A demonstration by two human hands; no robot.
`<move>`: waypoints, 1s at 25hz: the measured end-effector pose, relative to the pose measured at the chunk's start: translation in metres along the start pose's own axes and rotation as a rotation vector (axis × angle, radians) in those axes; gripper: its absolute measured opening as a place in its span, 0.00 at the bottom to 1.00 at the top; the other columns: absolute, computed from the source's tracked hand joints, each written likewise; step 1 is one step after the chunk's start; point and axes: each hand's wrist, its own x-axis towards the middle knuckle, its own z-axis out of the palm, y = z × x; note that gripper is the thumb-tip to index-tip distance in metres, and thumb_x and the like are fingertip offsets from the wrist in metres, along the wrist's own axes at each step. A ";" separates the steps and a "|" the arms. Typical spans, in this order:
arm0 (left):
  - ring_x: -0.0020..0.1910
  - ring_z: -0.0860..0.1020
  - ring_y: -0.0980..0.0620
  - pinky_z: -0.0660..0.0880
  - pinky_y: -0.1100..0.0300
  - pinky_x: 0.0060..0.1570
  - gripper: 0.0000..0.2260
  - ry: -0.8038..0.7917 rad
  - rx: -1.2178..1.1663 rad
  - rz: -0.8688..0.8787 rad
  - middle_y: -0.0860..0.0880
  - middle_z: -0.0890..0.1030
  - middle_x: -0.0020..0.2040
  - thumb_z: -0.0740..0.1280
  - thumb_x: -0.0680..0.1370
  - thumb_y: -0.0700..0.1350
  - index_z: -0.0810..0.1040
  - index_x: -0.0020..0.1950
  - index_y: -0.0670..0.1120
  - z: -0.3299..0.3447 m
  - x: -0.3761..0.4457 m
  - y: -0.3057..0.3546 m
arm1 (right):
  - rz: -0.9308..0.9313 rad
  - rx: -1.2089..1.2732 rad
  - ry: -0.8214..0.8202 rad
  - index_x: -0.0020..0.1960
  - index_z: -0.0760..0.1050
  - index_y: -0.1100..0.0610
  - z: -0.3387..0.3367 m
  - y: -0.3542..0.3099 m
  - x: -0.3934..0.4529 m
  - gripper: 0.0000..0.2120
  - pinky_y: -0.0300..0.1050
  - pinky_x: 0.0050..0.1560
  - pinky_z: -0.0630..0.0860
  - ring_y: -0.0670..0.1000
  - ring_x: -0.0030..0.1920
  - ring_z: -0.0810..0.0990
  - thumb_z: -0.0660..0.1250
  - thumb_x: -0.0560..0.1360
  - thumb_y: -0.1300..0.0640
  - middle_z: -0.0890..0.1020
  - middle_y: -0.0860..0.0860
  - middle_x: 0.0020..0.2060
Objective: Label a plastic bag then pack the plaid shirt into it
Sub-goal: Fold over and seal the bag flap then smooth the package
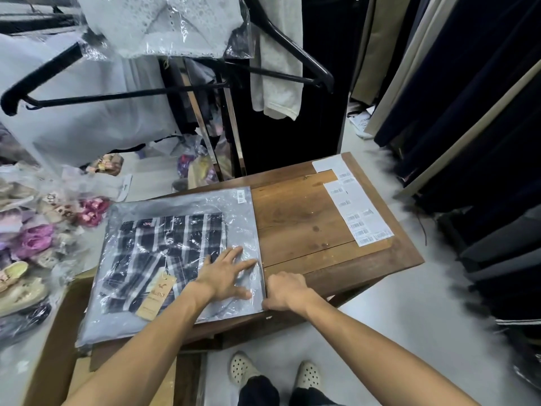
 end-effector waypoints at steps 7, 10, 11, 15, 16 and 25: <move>0.79 0.64 0.43 0.61 0.47 0.79 0.27 0.369 -0.195 -0.046 0.46 0.57 0.84 0.62 0.84 0.39 0.64 0.81 0.58 -0.020 0.005 -0.041 | -0.201 0.110 0.173 0.63 0.77 0.53 -0.021 -0.014 0.014 0.17 0.53 0.63 0.73 0.57 0.63 0.76 0.70 0.76 0.52 0.76 0.53 0.61; 0.84 0.50 0.42 0.51 0.34 0.78 0.28 0.256 0.075 -0.193 0.48 0.50 0.85 0.60 0.85 0.47 0.55 0.82 0.63 -0.025 0.011 -0.070 | -0.312 0.161 0.300 0.71 0.74 0.56 -0.015 -0.039 0.029 0.19 0.56 0.69 0.69 0.58 0.66 0.72 0.63 0.81 0.54 0.74 0.54 0.65; 0.84 0.48 0.42 0.49 0.32 0.77 0.26 0.213 0.067 -0.195 0.48 0.48 0.85 0.58 0.86 0.51 0.54 0.82 0.64 -0.027 0.012 -0.078 | -0.331 0.182 0.317 0.72 0.73 0.56 -0.011 -0.049 0.033 0.20 0.57 0.70 0.68 0.58 0.66 0.72 0.62 0.82 0.54 0.74 0.54 0.66; 0.84 0.50 0.42 0.51 0.34 0.78 0.25 0.158 0.062 -0.137 0.47 0.49 0.85 0.54 0.86 0.57 0.52 0.82 0.66 -0.039 0.018 -0.088 | -0.325 0.144 0.378 0.75 0.70 0.56 0.008 -0.078 0.047 0.22 0.56 0.71 0.66 0.56 0.70 0.70 0.57 0.84 0.49 0.73 0.52 0.72; 0.83 0.51 0.42 0.53 0.35 0.78 0.24 0.161 0.072 -0.130 0.47 0.50 0.85 0.53 0.86 0.58 0.52 0.82 0.67 -0.042 0.020 -0.089 | -0.296 0.135 0.415 0.74 0.70 0.55 0.010 -0.079 0.050 0.22 0.55 0.70 0.67 0.55 0.70 0.70 0.55 0.84 0.48 0.73 0.51 0.71; 0.83 0.52 0.40 0.52 0.32 0.78 0.26 0.156 0.053 -0.116 0.49 0.52 0.85 0.52 0.84 0.63 0.53 0.82 0.64 -0.052 0.020 -0.095 | -0.057 -0.100 0.420 0.67 0.74 0.52 -0.024 -0.076 0.070 0.23 0.66 0.74 0.51 0.59 0.77 0.61 0.49 0.84 0.42 0.74 0.50 0.70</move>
